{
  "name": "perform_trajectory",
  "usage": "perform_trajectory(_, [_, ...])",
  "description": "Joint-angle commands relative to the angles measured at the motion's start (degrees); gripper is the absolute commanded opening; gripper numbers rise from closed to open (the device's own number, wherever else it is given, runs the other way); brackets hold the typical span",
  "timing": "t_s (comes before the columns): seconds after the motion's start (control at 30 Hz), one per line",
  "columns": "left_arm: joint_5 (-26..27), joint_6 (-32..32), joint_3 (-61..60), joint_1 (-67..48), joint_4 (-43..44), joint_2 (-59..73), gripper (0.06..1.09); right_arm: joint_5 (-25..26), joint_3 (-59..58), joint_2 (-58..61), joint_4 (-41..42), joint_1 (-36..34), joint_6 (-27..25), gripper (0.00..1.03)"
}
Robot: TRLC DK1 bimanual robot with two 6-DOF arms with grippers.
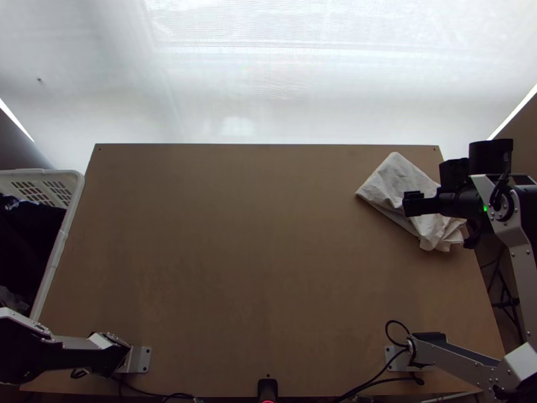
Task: Fold the t-shirt
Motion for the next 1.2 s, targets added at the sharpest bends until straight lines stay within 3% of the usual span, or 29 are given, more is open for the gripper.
perform_trajectory(0.0, [4.21,-11.77,1.72,-7.94,3.47,-4.32,0.09,0.02,0.14,0.48,0.13,-0.04,-0.07,0.99])
perform_trajectory(0.07, [3.68,-13.08,1.72,-14.01,3.21,-6.96,0.09,0.02,0.06,0.48,0.13,-0.31,-0.07,0.99])
perform_trajectory(0.27, [-4.93,-11.77,-1.97,-38.44,3.30,-12.58,0.09,0.02,-2.32,-0.75,0.13,-0.92,-0.07,0.99])
perform_trajectory(0.47, [-15.39,-10.62,-7.24,-62.08,3.21,-13.20,0.09,0.02,-12.25,-3.91,3.20,-0.92,0.02,0.99])
perform_trajectory(0.57, [-19.26,-9.22,-17.18,-77.02,5.84,-14.69,0.09,0.02,-18.75,-5.84,6.28,-1.27,0.19,0.99])
perform_trajectory(0.63, [-23.12,-7.28,-27.55,-86.52,13.67,-15.31,0.09,0.02,-21.74,-6.46,8.04,-1.10,0.72,0.99])
perform_trajectory(0.93, [-26.37,-8.34,-33.70,-103.66,26.76,-4.32,0.09,0.11,-24.55,-5.67,11.99,-1.27,0.45,0.99])
perform_trajectory(1.17, [-28.22,-11.77,-28.34,-113.94,37.31,10.09,0.09,0.11,-26.14,-5.67,14.89,-0.83,-1.22,0.99])
